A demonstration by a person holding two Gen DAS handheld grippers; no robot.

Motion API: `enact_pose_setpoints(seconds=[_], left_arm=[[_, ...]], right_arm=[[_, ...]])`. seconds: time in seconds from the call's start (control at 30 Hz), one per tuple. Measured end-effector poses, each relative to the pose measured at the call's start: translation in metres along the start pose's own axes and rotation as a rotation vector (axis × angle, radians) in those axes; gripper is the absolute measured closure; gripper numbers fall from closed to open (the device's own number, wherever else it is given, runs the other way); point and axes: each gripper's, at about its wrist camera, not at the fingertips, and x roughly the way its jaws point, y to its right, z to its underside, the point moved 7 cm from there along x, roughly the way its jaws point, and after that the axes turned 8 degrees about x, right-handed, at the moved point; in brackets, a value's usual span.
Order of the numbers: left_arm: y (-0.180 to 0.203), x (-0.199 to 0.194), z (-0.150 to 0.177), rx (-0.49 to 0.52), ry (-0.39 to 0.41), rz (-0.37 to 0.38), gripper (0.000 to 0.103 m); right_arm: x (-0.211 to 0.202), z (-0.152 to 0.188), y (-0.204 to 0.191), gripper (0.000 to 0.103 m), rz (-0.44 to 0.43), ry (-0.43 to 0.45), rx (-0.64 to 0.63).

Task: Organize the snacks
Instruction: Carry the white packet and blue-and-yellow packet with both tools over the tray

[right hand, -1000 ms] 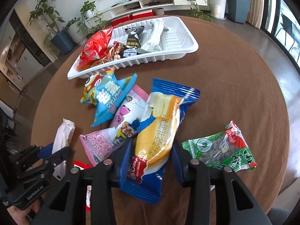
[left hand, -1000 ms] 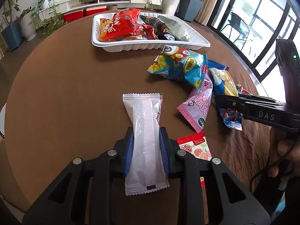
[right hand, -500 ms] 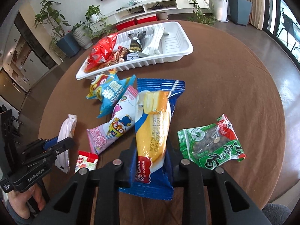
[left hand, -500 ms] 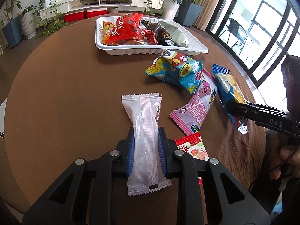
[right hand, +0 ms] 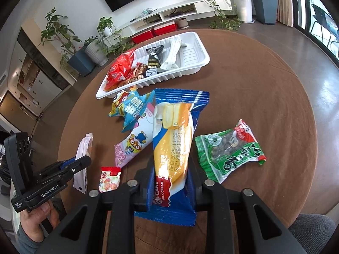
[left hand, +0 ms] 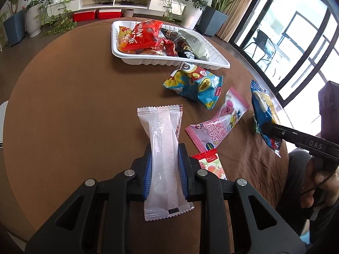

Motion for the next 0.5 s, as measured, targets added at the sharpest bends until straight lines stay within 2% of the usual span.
enact_pose_setpoints(seconds=[0.5], left_arm=[[0.007, -0.008, -0.007, -0.022, 0.037, 0.047, 0.083]], right_arm=[[-0.011, -0.006, 0.007, 0.075, -0.050, 0.007, 0.047]])
